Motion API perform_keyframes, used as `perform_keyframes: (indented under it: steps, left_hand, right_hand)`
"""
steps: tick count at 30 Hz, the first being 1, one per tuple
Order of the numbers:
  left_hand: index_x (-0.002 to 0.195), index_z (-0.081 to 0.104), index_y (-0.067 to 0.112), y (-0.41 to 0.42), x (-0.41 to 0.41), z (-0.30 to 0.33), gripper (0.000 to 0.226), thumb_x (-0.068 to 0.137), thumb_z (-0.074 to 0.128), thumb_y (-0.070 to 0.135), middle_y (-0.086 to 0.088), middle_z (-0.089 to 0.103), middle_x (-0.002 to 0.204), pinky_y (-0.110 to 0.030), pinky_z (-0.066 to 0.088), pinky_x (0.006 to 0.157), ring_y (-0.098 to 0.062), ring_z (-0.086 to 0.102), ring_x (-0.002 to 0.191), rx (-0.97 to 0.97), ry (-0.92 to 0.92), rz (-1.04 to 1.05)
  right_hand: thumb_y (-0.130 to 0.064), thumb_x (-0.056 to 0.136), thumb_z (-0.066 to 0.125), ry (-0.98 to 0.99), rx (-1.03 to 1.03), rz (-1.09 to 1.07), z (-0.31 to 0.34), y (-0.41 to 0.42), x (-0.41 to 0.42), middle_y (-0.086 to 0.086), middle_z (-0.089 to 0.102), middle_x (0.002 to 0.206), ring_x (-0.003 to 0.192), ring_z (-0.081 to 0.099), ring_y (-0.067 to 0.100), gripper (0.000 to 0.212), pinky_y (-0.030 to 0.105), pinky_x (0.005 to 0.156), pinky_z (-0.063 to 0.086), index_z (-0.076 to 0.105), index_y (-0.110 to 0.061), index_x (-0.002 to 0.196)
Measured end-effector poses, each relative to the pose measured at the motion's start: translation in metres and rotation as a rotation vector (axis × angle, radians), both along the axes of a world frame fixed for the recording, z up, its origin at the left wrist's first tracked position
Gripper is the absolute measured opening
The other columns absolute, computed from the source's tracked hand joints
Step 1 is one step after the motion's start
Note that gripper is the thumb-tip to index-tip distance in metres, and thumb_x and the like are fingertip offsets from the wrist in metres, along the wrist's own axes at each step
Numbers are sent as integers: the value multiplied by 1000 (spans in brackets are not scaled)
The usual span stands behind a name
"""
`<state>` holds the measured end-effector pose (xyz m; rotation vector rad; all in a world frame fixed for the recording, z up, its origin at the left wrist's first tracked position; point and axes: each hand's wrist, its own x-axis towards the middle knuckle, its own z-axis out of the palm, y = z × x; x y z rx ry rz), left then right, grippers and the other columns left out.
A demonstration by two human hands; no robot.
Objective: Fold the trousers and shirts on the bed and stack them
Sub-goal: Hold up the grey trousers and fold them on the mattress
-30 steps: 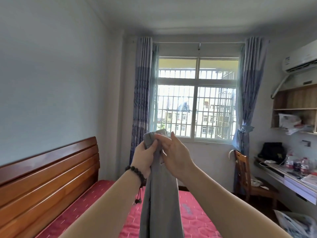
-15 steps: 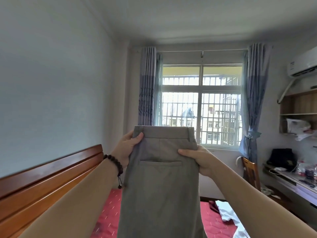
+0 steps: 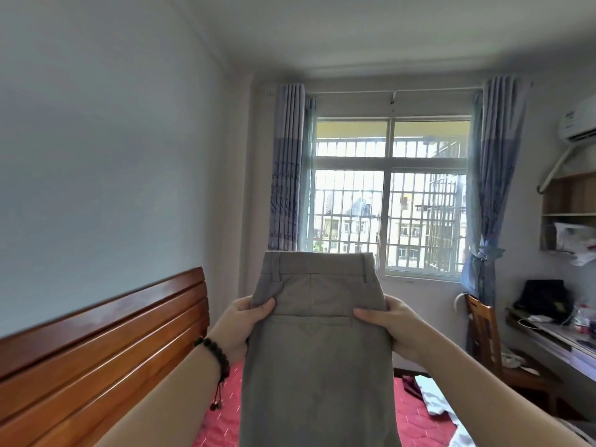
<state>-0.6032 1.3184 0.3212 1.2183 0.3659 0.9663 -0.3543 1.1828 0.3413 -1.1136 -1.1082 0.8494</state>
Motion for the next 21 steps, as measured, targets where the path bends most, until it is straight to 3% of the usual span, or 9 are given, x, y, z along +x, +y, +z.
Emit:
perform_keyframes:
  steps: [7,12,18,21]
  left_hand:
    - [107,67,-4,6,2,-14,28,89,61,16,-21,71,105,-33,59,72,-30,70,90,62,38,-1]
    - [98,72,7,-29,2,-21,21,95,56,21,-4,76,90,-19,55,64,-14,71,80,260,144,182]
    - [88,71,24,-86,-5,-11,18,96,55,24,16,74,77,-8,48,58,2,67,70,404,162,305]
    - [85,73,30,-112,-10,1,19,95,57,30,15,74,85,-10,51,62,0,69,78,437,146,310]
  right_hand:
    - [-12,68,79,-9,149,-180,-34,-5,-6,16,73,100,89,71,32,33,33,68,58,71,-4,99]
    - [-10,84,70,-250,190,-337,-47,-31,-13,-1,75,95,85,71,15,18,18,65,53,70,-15,101]
    - [-15,85,71,-351,217,-456,-40,-76,-19,0,73,98,94,68,24,16,42,83,55,68,-16,100]
    - [-21,83,73,-385,271,-465,-22,-106,-22,-8,74,92,89,69,16,10,34,77,56,69,-25,92]
